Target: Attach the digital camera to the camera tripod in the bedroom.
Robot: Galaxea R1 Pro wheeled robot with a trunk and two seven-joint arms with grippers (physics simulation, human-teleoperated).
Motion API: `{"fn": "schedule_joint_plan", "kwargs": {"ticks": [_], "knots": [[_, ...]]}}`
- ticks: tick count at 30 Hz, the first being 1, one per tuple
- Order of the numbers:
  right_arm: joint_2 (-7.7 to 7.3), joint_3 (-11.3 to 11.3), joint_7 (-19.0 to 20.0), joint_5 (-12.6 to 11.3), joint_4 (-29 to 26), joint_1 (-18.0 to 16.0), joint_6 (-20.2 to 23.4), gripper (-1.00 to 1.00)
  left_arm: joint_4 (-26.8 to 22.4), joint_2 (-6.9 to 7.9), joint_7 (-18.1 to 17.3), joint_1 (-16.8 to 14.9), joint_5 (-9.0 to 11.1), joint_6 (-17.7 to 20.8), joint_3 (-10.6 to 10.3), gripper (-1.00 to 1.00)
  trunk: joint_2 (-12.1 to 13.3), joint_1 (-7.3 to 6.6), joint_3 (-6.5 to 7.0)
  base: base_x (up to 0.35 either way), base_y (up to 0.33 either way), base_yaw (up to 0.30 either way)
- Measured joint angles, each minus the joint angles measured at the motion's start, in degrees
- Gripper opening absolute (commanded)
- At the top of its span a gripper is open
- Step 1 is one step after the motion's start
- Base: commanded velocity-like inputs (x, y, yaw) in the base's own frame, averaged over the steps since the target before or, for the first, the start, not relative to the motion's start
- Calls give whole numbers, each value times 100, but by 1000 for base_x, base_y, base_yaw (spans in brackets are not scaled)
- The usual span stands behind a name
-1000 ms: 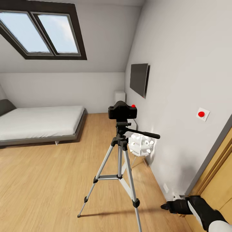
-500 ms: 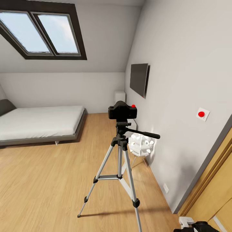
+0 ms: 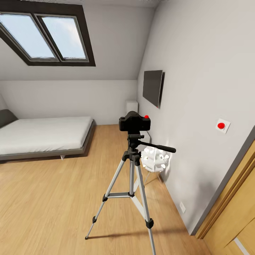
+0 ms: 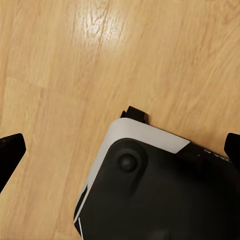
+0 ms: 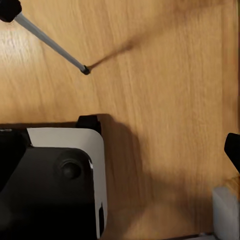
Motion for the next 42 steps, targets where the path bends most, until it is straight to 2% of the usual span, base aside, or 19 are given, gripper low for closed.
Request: {"fn": "schedule_joint_plan", "kwargs": {"ticks": [4, 11, 34, 42], "knots": [[58, 0, -252, -1, 1, 185, -200, 100, 0, 0, 0, 0, 1, -3, 1, 100, 0, 0, 28, 0, 0, 0], [142, -7, -425, -1, 7, 246, -255, 100, 0, 5, 0, 0, -2, -7, -2, 100, 0, 0, 90, 0, 0, 0], [263, -3, -455, 3, 11, 348, -213, 100, -23, 35, 5, 0, -65, -33, -21, 100, 0, 0, 301, 0, 0, 0], [413, -2, -456, 7, 10, 547, -250, 100, -24, 35, 7, -1, -68, -33, -21, 100, 0, 0, 375, 0, 0, 0]]}}
